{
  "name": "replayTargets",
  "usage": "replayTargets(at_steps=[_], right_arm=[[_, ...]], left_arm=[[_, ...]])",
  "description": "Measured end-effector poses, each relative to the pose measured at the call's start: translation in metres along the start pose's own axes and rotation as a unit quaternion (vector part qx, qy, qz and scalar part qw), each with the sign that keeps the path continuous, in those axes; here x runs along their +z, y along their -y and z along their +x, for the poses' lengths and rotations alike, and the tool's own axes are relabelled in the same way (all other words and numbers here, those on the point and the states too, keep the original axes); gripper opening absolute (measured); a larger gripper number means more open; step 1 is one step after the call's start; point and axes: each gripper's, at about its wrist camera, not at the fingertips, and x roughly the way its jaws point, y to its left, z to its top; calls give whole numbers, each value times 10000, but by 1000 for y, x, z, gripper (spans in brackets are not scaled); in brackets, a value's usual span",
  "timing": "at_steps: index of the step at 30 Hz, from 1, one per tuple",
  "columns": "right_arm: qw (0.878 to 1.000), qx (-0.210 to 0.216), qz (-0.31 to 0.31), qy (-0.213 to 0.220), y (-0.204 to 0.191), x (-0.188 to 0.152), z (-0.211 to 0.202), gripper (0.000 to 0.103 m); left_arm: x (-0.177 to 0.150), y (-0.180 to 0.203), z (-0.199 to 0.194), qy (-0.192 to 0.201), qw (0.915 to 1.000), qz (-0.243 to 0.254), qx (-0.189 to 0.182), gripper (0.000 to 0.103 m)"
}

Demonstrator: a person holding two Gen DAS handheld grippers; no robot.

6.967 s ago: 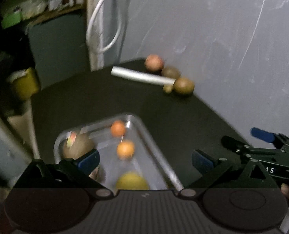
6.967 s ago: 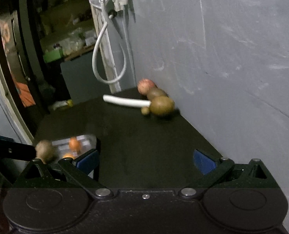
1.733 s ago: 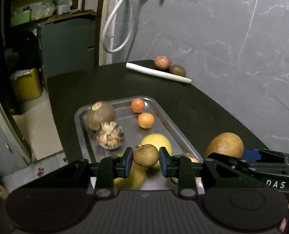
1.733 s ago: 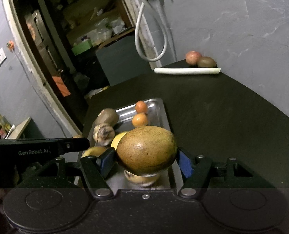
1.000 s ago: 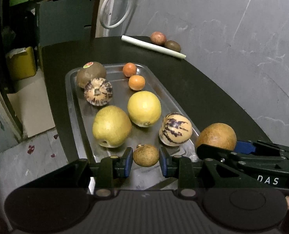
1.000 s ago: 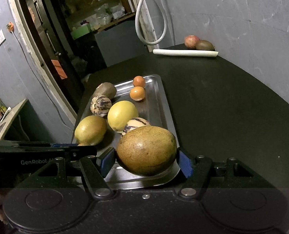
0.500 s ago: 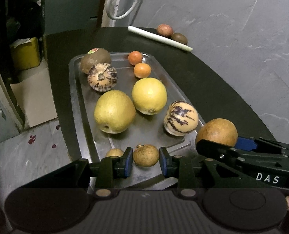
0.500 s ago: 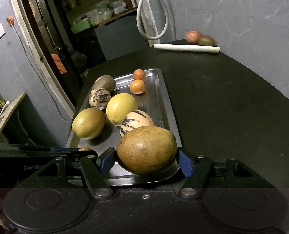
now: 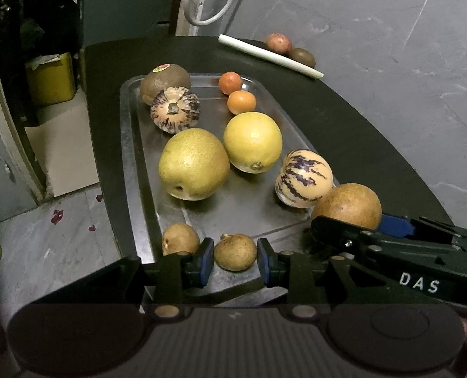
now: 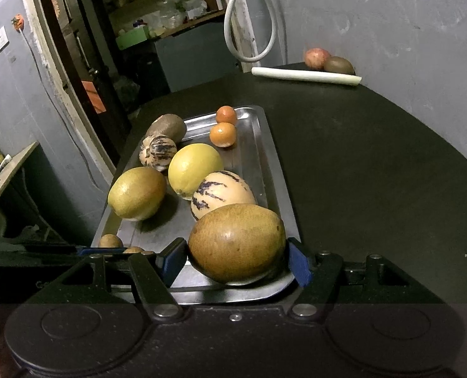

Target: Organize fruits

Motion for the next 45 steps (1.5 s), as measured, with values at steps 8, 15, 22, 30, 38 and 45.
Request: replayTargets(at_steps=[8,15,22,30,38,45], right_arm=[[9996,23,-278,23,-1,-1,0,70],[9991,225,-367,-16,10,3,-1,71],[9963,574,-646,-8,19,8,-17,84],[9927,895,-807,106,35,8,-46,102],[9893,1087,-976,66,51,-5,-69,102],[9883,1177,-975,-22,63,-18,-83,102]], left_arm=[[-3,2,-3,48,9999,-58,69,39],[-7,6,-7,94,9993,-270,235,57],[-15,15,-25,317,9955,-642,617,80],[-39,27,-54,700,9826,-1268,1160,102],[-72,44,-78,873,9720,-1617,1465,102],[-97,64,-94,1017,9681,-1526,1708,102]])
